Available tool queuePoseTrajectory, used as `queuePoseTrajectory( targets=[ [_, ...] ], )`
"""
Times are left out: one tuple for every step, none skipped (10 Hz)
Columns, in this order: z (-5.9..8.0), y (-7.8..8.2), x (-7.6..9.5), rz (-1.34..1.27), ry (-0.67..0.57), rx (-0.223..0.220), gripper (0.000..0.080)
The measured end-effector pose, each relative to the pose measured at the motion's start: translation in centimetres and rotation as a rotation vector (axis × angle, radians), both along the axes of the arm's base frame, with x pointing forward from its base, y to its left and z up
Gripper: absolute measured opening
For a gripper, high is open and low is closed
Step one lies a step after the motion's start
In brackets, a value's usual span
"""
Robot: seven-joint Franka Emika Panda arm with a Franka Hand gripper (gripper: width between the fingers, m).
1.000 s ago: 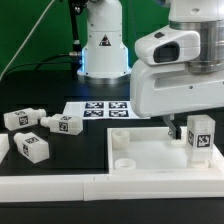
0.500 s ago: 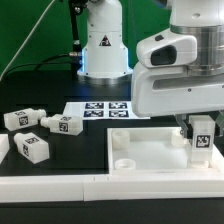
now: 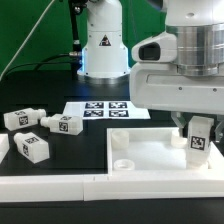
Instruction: Assemble one leg
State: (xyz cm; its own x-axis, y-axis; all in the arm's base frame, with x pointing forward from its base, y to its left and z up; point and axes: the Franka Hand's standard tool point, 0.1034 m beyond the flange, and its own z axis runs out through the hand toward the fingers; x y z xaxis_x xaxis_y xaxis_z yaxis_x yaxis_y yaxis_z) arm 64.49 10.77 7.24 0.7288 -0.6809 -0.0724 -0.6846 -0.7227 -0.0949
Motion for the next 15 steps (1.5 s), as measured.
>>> queuePoseTrajectory(
  targets=[
    [0.0,0.0,0.0,-0.201,0.006,0.008,0.0284],
    [0.0,-0.1,-0.1,-0.319,0.007,0.017,0.0284],
    [0.0,-0.1,-0.1,-0.405,0.011,0.024,0.0284],
    [0.0,-0.2,-0.1,-0.386,0.009,0.022,0.0284],
    [-0.1,-0.2,-0.2,-0.347,0.005,0.021,0.0439],
    [0.0,-0.1,-0.2,-0.279,-0.002,0.016,0.0573],
    [0.3,0.0,-0.1,-0.126,-0.025,0.012,0.0573],
    [0.3,0.2,0.1,0.120,-0.072,-0.004,0.0634],
    [0.1,0.7,-0.2,0.259,-0.089,-0.015,0.0634],
    [0.1,1.3,-0.6,0.354,-0.101,-0.029,0.0646],
    [0.1,1.0,-0.5,0.407,-0.107,-0.032,0.0648],
    [0.1,0.9,-0.5,0.468,-0.112,-0.036,0.0648],
    [0.0,0.7,-0.4,0.624,-0.126,-0.053,0.0648],
    [0.0,0.4,-0.3,0.817,-0.139,-0.082,0.0648],
    [0.0,0.1,-0.3,0.994,-0.148,-0.101,0.0648]
  ],
)
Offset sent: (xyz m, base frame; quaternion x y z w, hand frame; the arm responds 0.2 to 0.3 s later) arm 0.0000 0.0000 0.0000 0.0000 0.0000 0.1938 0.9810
